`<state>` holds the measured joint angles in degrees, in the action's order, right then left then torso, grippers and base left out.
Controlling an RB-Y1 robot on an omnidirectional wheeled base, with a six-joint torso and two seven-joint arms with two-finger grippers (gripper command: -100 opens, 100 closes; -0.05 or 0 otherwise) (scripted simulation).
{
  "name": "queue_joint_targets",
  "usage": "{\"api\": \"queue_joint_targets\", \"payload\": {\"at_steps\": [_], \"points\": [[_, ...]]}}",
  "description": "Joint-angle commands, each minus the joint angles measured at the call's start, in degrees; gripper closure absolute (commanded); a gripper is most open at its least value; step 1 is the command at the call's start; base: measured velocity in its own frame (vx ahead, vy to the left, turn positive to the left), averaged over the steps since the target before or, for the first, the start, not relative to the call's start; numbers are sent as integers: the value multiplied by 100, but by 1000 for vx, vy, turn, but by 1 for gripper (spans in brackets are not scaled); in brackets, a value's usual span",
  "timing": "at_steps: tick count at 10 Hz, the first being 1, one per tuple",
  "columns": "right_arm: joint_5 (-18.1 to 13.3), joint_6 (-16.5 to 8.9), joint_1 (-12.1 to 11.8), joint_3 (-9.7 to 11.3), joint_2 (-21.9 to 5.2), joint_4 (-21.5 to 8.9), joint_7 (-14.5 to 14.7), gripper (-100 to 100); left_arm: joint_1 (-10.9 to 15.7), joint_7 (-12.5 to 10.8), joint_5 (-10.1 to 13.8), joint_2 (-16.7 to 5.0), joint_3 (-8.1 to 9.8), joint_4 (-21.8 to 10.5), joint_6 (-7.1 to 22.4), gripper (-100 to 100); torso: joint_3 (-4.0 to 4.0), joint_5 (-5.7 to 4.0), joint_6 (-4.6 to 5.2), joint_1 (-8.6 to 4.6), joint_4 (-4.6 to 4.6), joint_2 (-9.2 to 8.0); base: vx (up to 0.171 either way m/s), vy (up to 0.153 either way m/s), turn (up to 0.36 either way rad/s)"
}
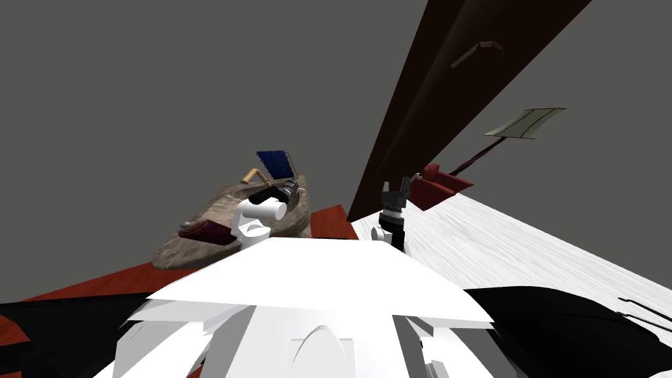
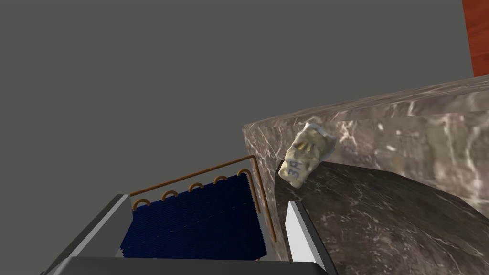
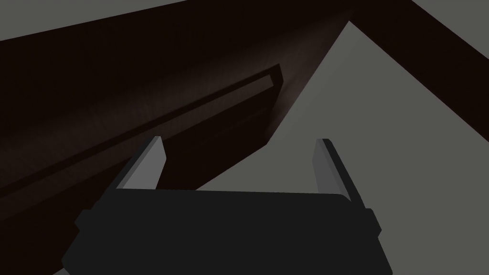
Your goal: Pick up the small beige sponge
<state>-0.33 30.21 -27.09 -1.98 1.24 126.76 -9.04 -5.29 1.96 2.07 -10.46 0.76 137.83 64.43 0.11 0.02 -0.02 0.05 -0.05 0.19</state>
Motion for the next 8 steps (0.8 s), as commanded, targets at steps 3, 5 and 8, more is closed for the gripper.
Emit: {"api": "queue_joint_targets", "payload": {"at_steps": [3, 5, 8], "points": [[0, 0, 0, 0, 0, 0, 0, 0, 142, -28, 18, -8, 26, -37, 616, -100, 1, 0, 0, -1, 0, 2, 47, 12, -23], [0, 0, 0, 0, 0, 0, 0, 0, 212, -43, 34, -14, 42, -53, 939, -100, 0, 0, 0, -1, 0, -1, 42, 12, -20], [0, 0, 0, 0, 0, 0, 0, 0, 334, -70, 65, -27, 72, -89, 1402, -100, 0, 0, -1, -1, -1, 0, 51, 12, -22]]}}
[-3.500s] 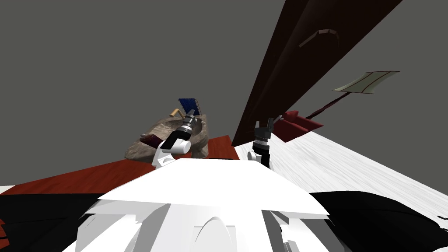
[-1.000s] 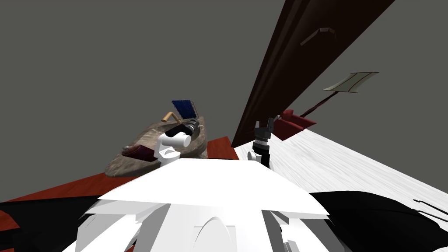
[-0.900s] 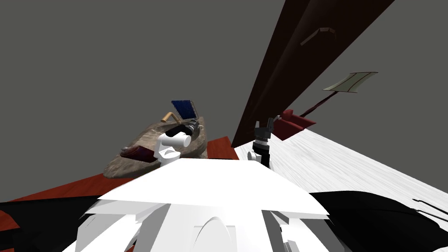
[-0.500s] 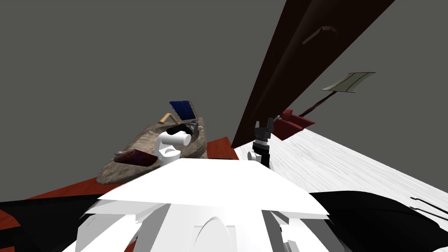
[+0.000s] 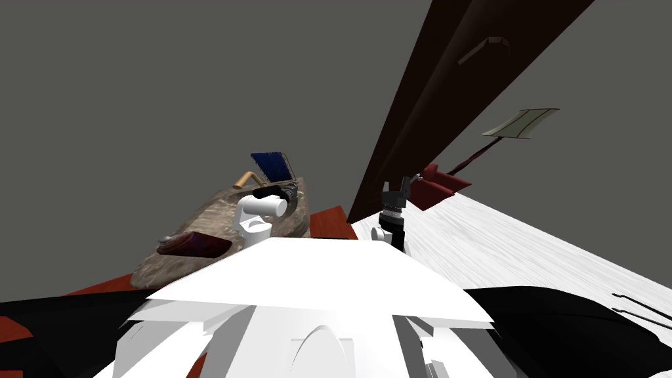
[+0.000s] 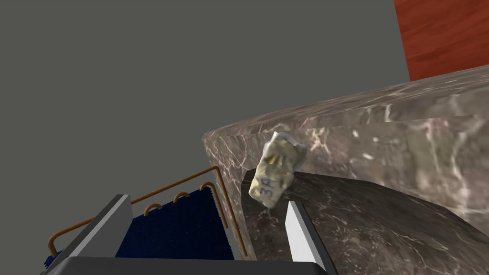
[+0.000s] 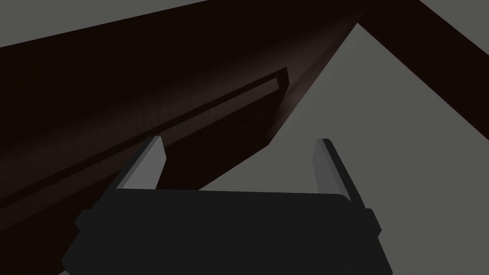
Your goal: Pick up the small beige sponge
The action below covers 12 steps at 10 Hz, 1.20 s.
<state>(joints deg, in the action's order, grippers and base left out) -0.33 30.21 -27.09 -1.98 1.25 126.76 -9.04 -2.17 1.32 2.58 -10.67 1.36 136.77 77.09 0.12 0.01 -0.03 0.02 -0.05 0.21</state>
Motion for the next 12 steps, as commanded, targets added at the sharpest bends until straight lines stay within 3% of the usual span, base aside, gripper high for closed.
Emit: {"api": "queue_joint_targets", "payload": {"at_steps": [1, 9, 12], "points": [[0, 0, 0, 0, 0, 0, 0, 0, 22, -7, 14, -6, 11, 16, 242, -100, 0, 0, 0, 0, 0, 0, 43, 7, -9], [0, 0, 0, 0, 0, 0, 0, 0, 190, -57, 101, -55, 67, -142, 1410, -100, 0, 1, 0, 2, 0, 0, 50, 12, -17], [0, 0, 0, 0, 0, 0, 0, 0, 151, -66, 131, -57, 68, -258, 1711, -100, 0, 0, -1, -1, 0, -2, 50, 6, -11]]}}
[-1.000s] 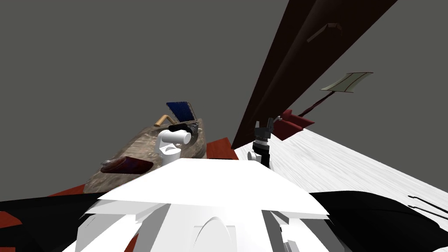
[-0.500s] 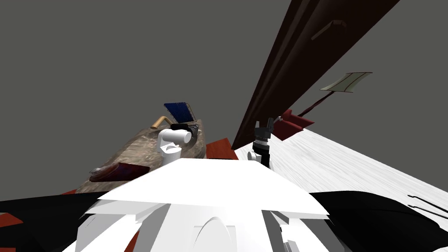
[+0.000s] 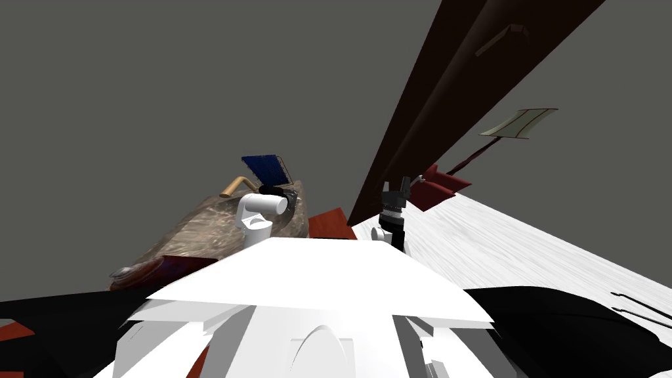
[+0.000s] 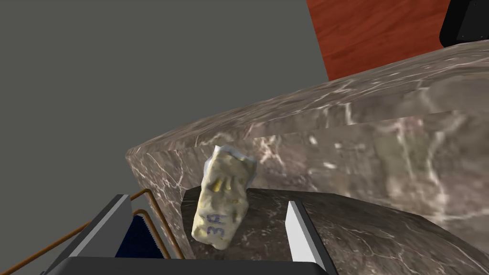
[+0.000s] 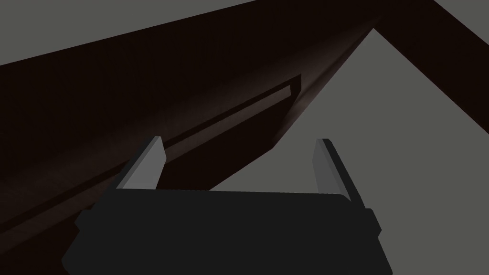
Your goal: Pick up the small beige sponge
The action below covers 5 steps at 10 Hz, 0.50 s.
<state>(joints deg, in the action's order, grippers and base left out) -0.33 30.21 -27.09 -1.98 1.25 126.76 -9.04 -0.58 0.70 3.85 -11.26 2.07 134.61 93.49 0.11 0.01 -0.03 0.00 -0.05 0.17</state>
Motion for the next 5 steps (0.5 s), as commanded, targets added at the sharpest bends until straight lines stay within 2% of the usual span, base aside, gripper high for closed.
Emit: {"api": "queue_joint_targets", "payload": {"at_steps": [1, 2, 3, 5], "points": [[0, 0, 0, 0, 0, 0, 0, 0, 0, 0, 0, 0, 0, 0, 0, -100, 0, 0, 0, 0, 0, 0, 21, 1, -1], [0, 0, 0, 0, 0, 0, 0, 0, -2, -1, 1, 0, -1, -5, 24, 0, -4, 0, 0, -1, 2, -8, 0, 0, 0], [0, 0, 0, 0, 0, 0, 0, 0, 15, 5, -12, 7, -5, -164, -124, -100, -8, -1, 0, -2, 3, -14, 5, 2, -5], [0, 0, 1, 0, 0, 0, 0, 0, 37, 12, -28, 15, -10, -378, -319, -100, -9, 0, 0, -1, 4, -16, 6, 3, -7]]}}
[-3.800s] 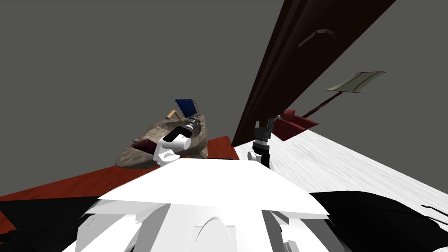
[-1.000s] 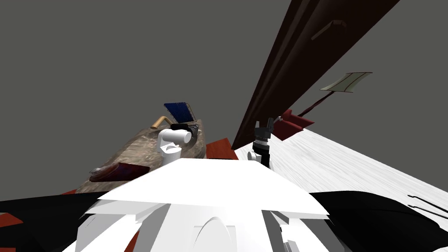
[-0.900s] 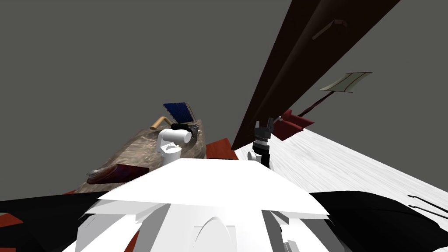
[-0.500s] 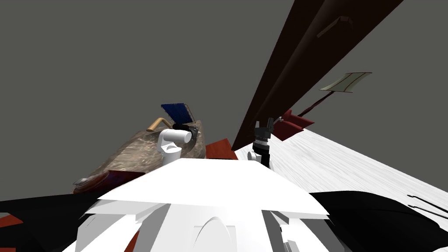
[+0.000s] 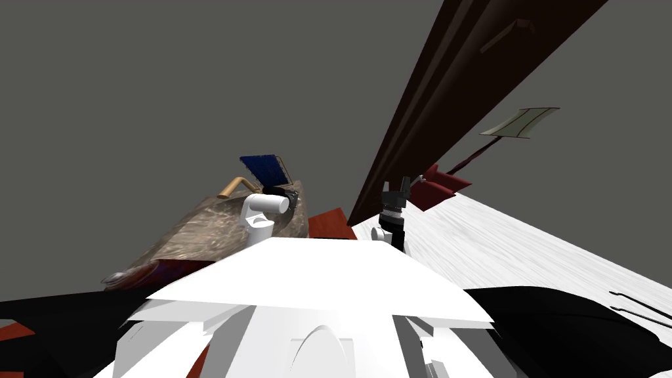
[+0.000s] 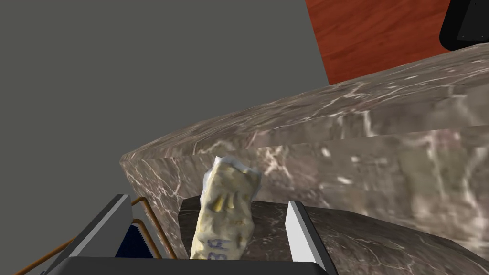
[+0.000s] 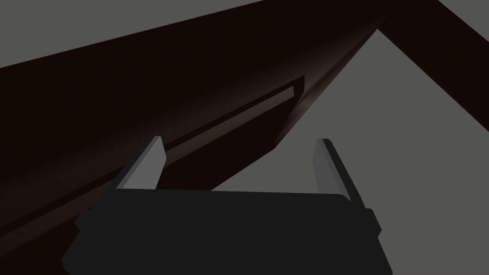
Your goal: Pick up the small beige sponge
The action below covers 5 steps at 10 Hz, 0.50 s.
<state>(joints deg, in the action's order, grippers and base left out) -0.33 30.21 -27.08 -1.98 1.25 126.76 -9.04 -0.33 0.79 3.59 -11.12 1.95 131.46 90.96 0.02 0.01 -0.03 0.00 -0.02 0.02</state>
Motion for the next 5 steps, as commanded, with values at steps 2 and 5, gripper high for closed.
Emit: {"api": "queue_joint_targets", "payload": {"at_steps": [2, 5], "points": [[0, 0, 0, 0, 0, 0, 0, 0, 4, 11, 12, -5, 15, -108, -108, -100, 0, 0, 0, 0, 0, 0, 3, 2, -3], [0, 0, 0, 0, 0, 0, 0, 0, 6, 17, 13, -8, 16, -119, -128, 100, -1, 0, -1, -2, 0, -2, 0, 0, 0]]}}
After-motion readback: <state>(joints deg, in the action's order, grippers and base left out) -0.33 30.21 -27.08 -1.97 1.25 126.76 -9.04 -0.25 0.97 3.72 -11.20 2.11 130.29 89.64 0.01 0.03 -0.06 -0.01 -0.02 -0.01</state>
